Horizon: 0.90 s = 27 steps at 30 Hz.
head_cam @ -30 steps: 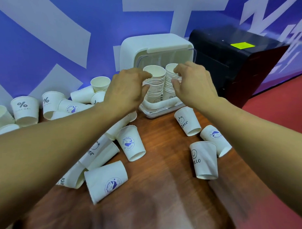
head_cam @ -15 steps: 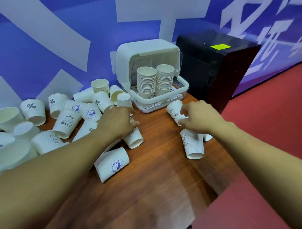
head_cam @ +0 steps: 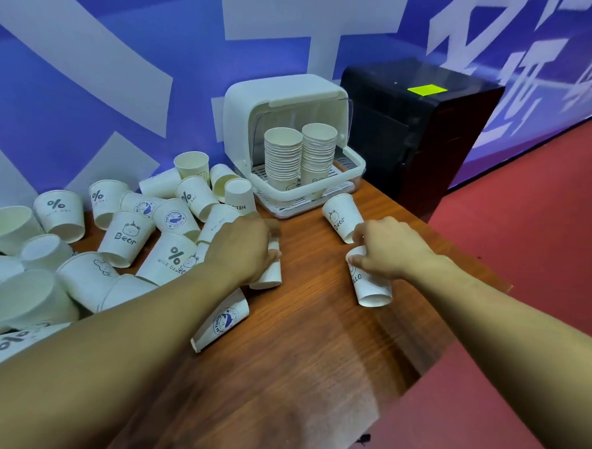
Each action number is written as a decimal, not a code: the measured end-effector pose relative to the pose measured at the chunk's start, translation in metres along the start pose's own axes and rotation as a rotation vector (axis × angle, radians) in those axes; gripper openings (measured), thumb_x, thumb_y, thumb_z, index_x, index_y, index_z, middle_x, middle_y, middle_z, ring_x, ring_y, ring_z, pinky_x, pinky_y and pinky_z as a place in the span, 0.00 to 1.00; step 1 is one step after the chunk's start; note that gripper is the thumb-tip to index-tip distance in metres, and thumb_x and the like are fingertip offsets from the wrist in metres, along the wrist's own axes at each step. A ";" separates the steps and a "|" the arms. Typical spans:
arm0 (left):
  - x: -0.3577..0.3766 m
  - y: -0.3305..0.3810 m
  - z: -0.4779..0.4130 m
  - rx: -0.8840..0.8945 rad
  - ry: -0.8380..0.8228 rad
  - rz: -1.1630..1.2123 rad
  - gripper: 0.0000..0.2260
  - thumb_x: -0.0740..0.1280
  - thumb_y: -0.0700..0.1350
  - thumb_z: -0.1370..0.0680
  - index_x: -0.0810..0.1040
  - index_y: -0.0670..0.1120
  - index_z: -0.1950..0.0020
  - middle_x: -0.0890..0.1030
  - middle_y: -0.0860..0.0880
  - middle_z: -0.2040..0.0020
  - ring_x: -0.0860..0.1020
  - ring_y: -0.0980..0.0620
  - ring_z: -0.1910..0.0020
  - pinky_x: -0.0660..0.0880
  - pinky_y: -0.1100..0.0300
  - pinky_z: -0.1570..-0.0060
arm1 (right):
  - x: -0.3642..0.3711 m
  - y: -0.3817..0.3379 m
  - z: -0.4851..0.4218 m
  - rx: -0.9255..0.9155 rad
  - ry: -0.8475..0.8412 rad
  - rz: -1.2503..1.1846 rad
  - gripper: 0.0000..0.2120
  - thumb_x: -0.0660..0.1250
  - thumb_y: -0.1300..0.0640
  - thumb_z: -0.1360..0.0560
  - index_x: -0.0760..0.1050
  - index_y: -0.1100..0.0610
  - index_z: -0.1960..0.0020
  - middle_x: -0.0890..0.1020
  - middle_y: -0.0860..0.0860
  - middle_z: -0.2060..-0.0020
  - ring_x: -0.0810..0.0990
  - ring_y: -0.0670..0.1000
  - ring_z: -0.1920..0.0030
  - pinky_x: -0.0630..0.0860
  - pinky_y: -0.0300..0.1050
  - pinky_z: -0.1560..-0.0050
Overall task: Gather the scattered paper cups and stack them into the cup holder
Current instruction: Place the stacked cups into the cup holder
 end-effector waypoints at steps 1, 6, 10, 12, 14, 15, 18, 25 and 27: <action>0.000 0.003 0.000 0.009 0.004 0.001 0.18 0.70 0.54 0.25 0.75 0.54 0.36 0.77 0.48 0.41 0.76 0.46 0.43 0.69 0.55 0.51 | 0.000 -0.001 0.000 -0.005 -0.002 0.007 0.23 0.68 0.40 0.29 0.75 0.50 0.38 0.79 0.54 0.49 0.79 0.58 0.49 0.75 0.49 0.55; -0.001 0.014 0.002 0.050 -0.009 -0.012 0.19 0.72 0.53 0.26 0.76 0.53 0.37 0.79 0.50 0.42 0.76 0.48 0.44 0.72 0.54 0.49 | -0.005 -0.012 0.012 -0.018 -0.023 0.027 0.19 0.68 0.44 0.27 0.76 0.54 0.42 0.79 0.55 0.52 0.76 0.54 0.57 0.70 0.45 0.61; -0.003 0.029 0.008 0.107 -0.047 -0.055 0.13 0.70 0.51 0.25 0.79 0.51 0.41 0.80 0.49 0.45 0.78 0.47 0.47 0.74 0.56 0.52 | -0.007 -0.023 0.026 -0.050 -0.021 -0.004 0.13 0.68 0.46 0.27 0.75 0.54 0.51 0.78 0.53 0.56 0.78 0.54 0.56 0.77 0.48 0.59; -0.003 0.036 0.013 0.144 -0.081 -0.081 0.09 0.67 0.49 0.23 0.80 0.51 0.44 0.80 0.48 0.47 0.79 0.47 0.51 0.76 0.54 0.55 | -0.007 -0.027 0.031 -0.061 -0.020 -0.019 0.11 0.68 0.46 0.27 0.70 0.53 0.58 0.77 0.53 0.59 0.78 0.56 0.56 0.78 0.50 0.58; -0.008 0.041 0.017 0.168 -0.074 -0.142 0.04 0.65 0.48 0.22 0.79 0.51 0.50 0.79 0.48 0.52 0.78 0.47 0.55 0.75 0.54 0.61 | -0.012 -0.031 0.036 -0.067 -0.007 -0.027 0.11 0.67 0.46 0.26 0.70 0.52 0.58 0.76 0.53 0.58 0.78 0.56 0.55 0.78 0.51 0.56; -0.012 0.043 0.018 0.180 -0.058 -0.171 0.03 0.65 0.48 0.22 0.78 0.51 0.52 0.78 0.48 0.53 0.78 0.47 0.56 0.72 0.54 0.64 | -0.017 -0.033 0.038 -0.072 0.012 -0.022 0.11 0.67 0.46 0.25 0.72 0.53 0.54 0.76 0.53 0.57 0.78 0.56 0.54 0.77 0.52 0.55; -0.035 0.052 0.015 0.209 0.032 -0.191 0.06 0.62 0.51 0.19 0.76 0.51 0.51 0.77 0.48 0.52 0.77 0.47 0.54 0.66 0.57 0.64 | -0.041 -0.039 0.041 -0.092 0.101 -0.006 0.14 0.65 0.46 0.24 0.76 0.54 0.44 0.78 0.55 0.51 0.78 0.58 0.52 0.77 0.51 0.55; -0.092 0.056 -0.005 0.189 0.286 -0.187 0.09 0.61 0.52 0.20 0.80 0.53 0.48 0.78 0.49 0.51 0.78 0.42 0.53 0.70 0.55 0.63 | -0.113 -0.051 0.036 -0.185 0.377 -0.018 0.09 0.62 0.49 0.21 0.76 0.54 0.49 0.78 0.54 0.50 0.75 0.57 0.54 0.67 0.48 0.60; -0.109 0.058 -0.012 0.184 0.364 -0.192 0.10 0.61 0.52 0.19 0.80 0.52 0.50 0.77 0.49 0.54 0.78 0.40 0.56 0.74 0.53 0.63 | -0.129 -0.050 0.028 -0.183 0.457 0.004 0.10 0.60 0.50 0.21 0.76 0.54 0.48 0.77 0.54 0.49 0.76 0.60 0.52 0.65 0.48 0.60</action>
Point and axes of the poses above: each hand's wrist, its own z-axis away from the middle knuckle, its own x-axis out of the palm, y = z × x, the point moved 6 cm from there along -z, towards the middle knuckle
